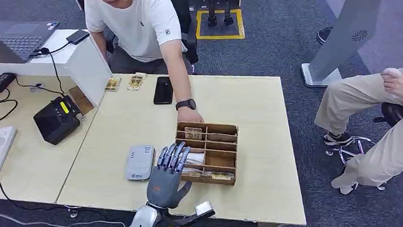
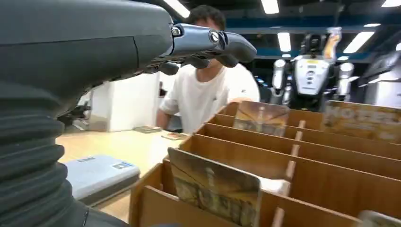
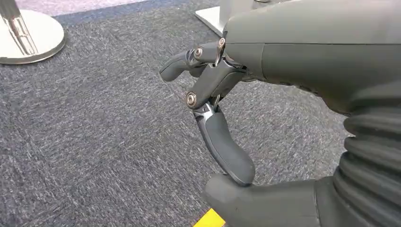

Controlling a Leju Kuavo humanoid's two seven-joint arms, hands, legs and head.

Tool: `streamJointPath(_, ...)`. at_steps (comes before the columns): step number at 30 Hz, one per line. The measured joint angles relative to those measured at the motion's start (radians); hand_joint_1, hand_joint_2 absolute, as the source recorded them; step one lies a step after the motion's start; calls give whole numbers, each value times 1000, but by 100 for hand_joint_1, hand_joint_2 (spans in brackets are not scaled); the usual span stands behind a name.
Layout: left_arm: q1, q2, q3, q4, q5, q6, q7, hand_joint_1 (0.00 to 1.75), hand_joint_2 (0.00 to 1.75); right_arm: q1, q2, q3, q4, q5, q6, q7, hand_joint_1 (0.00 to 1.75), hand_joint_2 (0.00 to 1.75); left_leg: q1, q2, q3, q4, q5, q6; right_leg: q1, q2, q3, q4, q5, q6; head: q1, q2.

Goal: Pass the card to the sensor for recognition and then transmit it.

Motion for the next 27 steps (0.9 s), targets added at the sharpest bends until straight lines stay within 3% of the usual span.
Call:
streamJointPath(5,1,-3,0,12,6,0,-41,0,175,0,0,0,0,0,0,-8,0,175,0,0,0,0,0,0,0,0,0,0,0,0,0,0)
streamJointPath(11,0,-11,0,27,3,0,-43,5,175,0,0,0,0,2,0,-10,0,175,0,0,0,0,0,0,0,0,0,0,0,0,0,0)
streamJointPath(16,-2,-15,0,40,-15,0,-22,54,175,0,0,0,1,12,0,-10,0,175,0,0,0,0,0,0,0,0,0,0,0,0,0,0)
streamJointPath(20,-3,-16,0,53,-45,0,26,61,175,0,0,0,3,19,0,-14,0,175,0,0,0,0,0,0,0,0,0,0,0,0,0,0)
streamJointPath(24,-6,-16,-2,72,-49,0,80,56,175,-1,0,0,4,20,0,-14,0,175,0,0,0,0,0,0,0,0,0,0,0,0,0,0)
streamJointPath(27,-12,-14,-16,92,-52,0,115,42,175,-1,0,0,8,21,0,-13,0,175,0,0,0,0,0,0,0,0,0,0,0,0,0,0)
